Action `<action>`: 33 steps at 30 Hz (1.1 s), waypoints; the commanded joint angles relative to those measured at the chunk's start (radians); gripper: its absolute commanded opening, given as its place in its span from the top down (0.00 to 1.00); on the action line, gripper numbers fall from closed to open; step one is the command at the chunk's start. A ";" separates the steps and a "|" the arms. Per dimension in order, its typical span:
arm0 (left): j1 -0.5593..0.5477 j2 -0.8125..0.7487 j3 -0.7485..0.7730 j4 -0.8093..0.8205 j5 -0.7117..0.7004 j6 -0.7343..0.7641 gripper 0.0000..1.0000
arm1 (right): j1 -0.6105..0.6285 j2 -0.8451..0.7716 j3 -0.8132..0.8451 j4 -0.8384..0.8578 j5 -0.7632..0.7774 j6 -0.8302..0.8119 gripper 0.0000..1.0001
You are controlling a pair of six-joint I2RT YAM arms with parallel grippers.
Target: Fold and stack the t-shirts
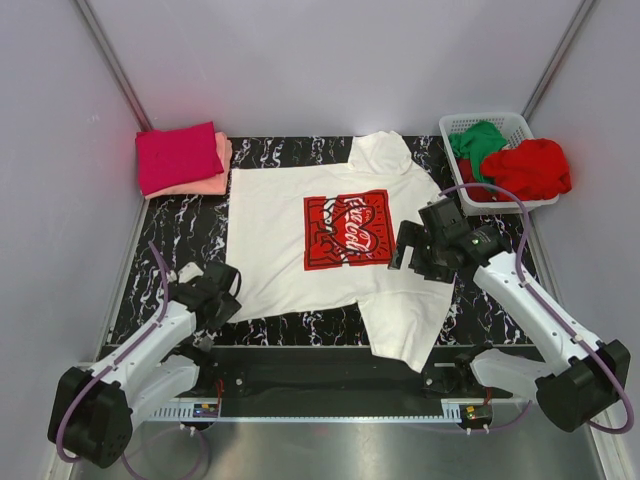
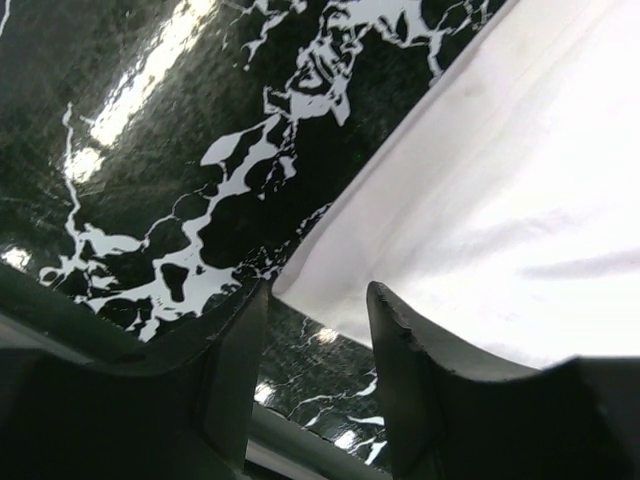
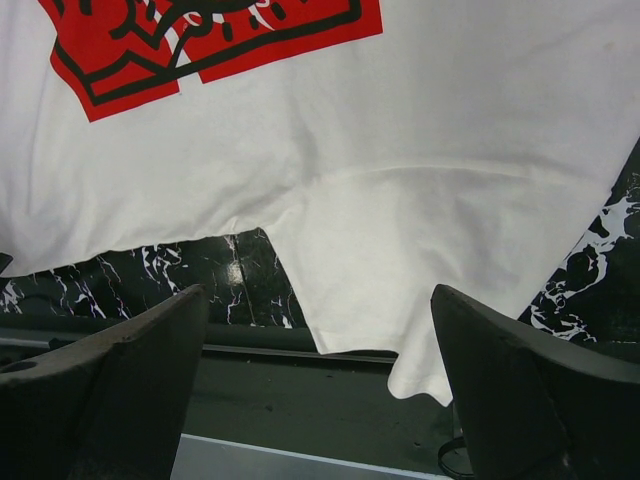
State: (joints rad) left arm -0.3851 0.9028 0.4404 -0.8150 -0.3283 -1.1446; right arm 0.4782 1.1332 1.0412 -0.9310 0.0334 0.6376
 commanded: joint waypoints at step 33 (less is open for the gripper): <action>0.078 -0.105 0.172 -0.015 -0.066 0.117 1.00 | 0.436 0.217 -0.219 0.050 -0.018 0.271 0.25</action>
State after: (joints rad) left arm -0.3294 0.8360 0.5594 -0.8043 -0.3557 -1.0569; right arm 0.9054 1.3144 0.8021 -0.9291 0.0101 0.9165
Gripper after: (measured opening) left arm 0.020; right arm 0.760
